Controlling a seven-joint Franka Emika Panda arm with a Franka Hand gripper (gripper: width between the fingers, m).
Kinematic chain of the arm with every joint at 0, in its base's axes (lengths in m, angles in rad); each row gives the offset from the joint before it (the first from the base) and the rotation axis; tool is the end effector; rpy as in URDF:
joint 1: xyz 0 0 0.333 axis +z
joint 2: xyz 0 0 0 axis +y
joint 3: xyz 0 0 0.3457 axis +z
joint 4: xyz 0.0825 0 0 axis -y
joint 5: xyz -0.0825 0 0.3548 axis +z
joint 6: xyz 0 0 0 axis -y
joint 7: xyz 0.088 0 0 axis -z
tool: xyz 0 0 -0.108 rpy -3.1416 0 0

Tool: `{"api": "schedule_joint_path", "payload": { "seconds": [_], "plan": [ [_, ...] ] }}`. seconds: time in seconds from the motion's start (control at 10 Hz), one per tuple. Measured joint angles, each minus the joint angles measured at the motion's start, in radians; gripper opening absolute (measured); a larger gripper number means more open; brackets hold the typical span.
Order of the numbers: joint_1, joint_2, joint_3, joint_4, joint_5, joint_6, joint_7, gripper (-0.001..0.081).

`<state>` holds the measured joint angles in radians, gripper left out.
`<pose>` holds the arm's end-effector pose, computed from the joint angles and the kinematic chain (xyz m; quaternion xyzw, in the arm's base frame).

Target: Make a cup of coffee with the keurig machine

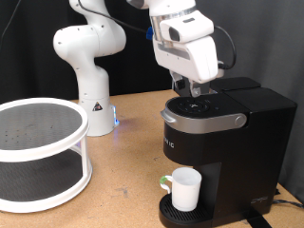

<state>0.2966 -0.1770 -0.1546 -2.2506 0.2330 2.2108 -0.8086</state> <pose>0.4683 0.0716 0.4942 -0.9086 -0.3971 -0.0988 0.0835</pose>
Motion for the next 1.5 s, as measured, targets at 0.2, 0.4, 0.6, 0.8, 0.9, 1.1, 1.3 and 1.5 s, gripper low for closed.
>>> {"api": "schedule_joint_path", "payload": {
  "seconds": [0.2,0.4,0.6,0.8,0.9,1.1,1.3,1.5],
  "plan": [
    [0.000,0.002,0.003,-0.024,0.000,0.031,0.000,0.0397],
    [0.001,0.011,0.011,-0.030,0.000,0.057,0.000,0.0214],
    [0.002,0.025,0.017,-0.030,0.000,0.082,0.003,0.0018],
    [0.002,0.033,0.024,-0.029,0.000,0.092,0.004,0.0005],
    [0.002,0.039,0.026,-0.029,0.000,0.098,0.004,0.0005],
    [0.002,0.049,0.030,-0.026,0.000,0.107,0.006,0.0001],
    [0.002,0.052,0.032,-0.024,0.000,0.105,0.008,0.0000],
    [0.001,0.055,0.032,-0.018,0.001,0.089,0.008,0.0000]
  ]
}}
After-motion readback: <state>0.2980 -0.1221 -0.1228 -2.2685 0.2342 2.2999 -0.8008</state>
